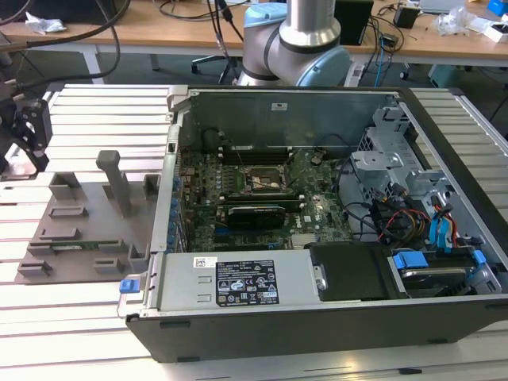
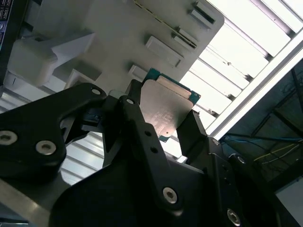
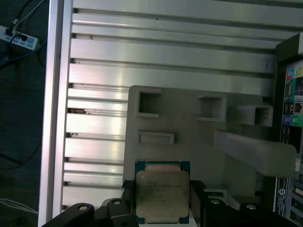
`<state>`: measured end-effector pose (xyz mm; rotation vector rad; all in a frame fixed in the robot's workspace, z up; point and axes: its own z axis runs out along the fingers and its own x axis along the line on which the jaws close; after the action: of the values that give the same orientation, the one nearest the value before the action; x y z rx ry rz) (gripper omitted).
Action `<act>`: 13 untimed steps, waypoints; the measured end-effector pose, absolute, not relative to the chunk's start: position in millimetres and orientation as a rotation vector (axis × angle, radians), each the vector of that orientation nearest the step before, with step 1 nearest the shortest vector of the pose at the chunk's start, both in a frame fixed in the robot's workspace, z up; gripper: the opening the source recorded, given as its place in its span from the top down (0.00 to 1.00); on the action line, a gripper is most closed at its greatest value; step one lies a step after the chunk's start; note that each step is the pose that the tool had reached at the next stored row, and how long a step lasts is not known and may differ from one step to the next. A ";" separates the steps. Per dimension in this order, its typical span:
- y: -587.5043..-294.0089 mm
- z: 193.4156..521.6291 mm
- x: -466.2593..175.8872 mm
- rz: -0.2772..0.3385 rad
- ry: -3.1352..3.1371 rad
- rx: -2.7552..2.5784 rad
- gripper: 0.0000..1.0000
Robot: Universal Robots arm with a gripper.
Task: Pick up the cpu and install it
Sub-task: 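Pick up the cpu and move it towards the insertion slot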
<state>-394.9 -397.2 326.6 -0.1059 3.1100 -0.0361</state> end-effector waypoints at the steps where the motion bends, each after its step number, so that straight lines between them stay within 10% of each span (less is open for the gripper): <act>1: -397.2 328.6 -394.9 -0.036 3.110 -0.106 0.45; 13: -397.2 345.5 -394.9 -0.036 3.110 -0.106 0.45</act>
<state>-394.9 -397.2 345.5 -0.1060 3.1101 -0.0361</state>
